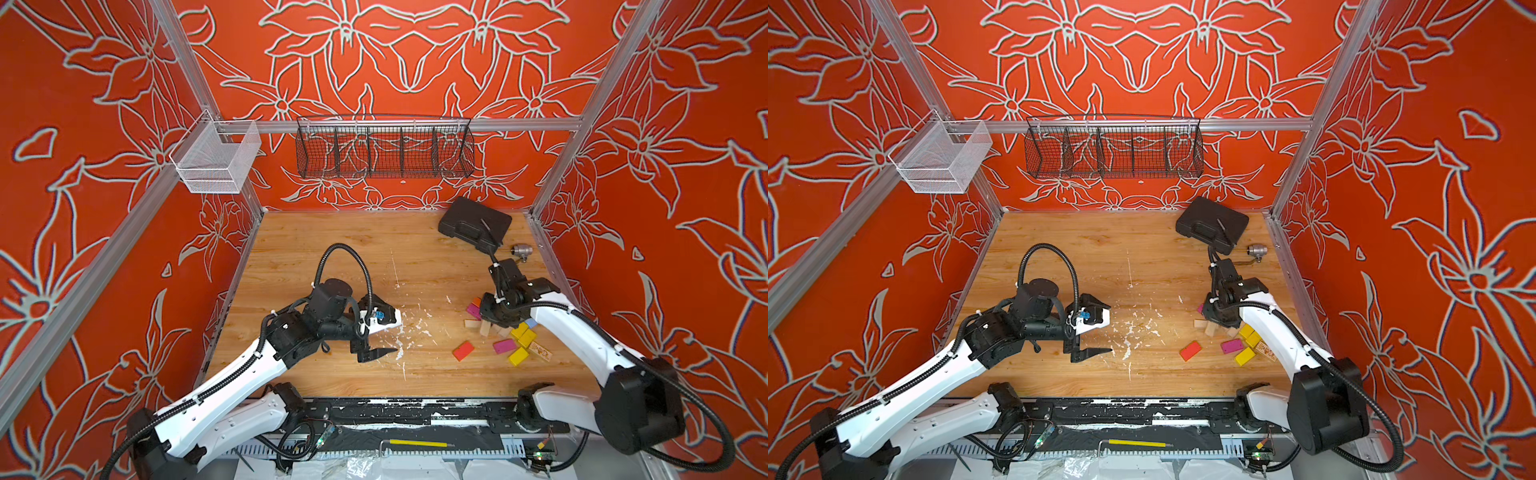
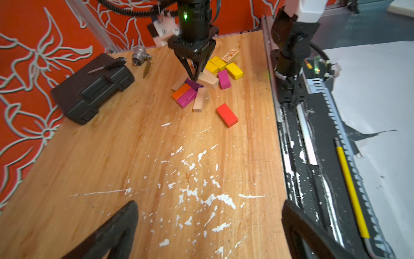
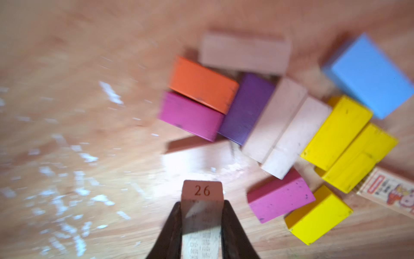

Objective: Assemble the letter k with building blocks
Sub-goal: Pick up the building block from the center of the board, then place the building block at the center of the board.

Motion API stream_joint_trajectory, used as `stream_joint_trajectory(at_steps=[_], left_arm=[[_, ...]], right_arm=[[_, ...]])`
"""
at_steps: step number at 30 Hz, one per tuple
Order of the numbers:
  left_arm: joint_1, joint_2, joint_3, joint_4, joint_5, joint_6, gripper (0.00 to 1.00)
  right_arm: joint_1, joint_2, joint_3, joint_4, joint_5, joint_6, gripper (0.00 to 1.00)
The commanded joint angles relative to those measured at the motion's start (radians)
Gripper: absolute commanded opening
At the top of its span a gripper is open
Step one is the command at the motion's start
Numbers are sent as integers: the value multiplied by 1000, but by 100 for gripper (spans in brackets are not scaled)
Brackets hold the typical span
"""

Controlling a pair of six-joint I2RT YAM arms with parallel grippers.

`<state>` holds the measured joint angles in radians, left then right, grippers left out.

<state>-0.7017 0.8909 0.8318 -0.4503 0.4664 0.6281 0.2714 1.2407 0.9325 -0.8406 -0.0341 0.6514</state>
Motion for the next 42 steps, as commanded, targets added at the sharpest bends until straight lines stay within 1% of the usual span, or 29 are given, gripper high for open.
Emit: stream_joint_trajectory(at_steps=[1,3,7,13,15,18,22,24,31,34,38,42], left_arm=[[2,-10,-10,25,-60,-15,97],[3,-12,-9,23,-51,-11,97],[3,-25,-16,19,-35,-2,97],[3,-31,-25,33,-52,-9,97],[4,-30,-29,53,-55,-27,97],[4,-24,-27,88,-91,-76,97],[11,-11,-22,127,-118,-131,97],[18,-2,-19,144,-120,-157,97],[43,34,1,135,-93,-170,97],[56,42,1,141,-78,-173,97],[78,42,6,147,-42,-176,97],[103,43,8,154,-16,-183,97]], right_arm=[[24,37,112,-53,0,-53,16],[29,98,192,-66,-23,-108,14],[46,226,327,-86,-49,-176,14],[66,467,580,-148,-62,-270,14],[70,561,671,-186,-55,-296,14],[71,679,785,-216,-38,-317,13],[71,796,892,-216,-29,-327,13],[71,856,949,-253,-35,-327,13],[69,999,1074,-270,-14,-284,12],[69,1042,1101,-273,12,-252,12],[68,1087,1132,-277,42,-244,12],[65,1113,1143,-260,40,-241,13]])
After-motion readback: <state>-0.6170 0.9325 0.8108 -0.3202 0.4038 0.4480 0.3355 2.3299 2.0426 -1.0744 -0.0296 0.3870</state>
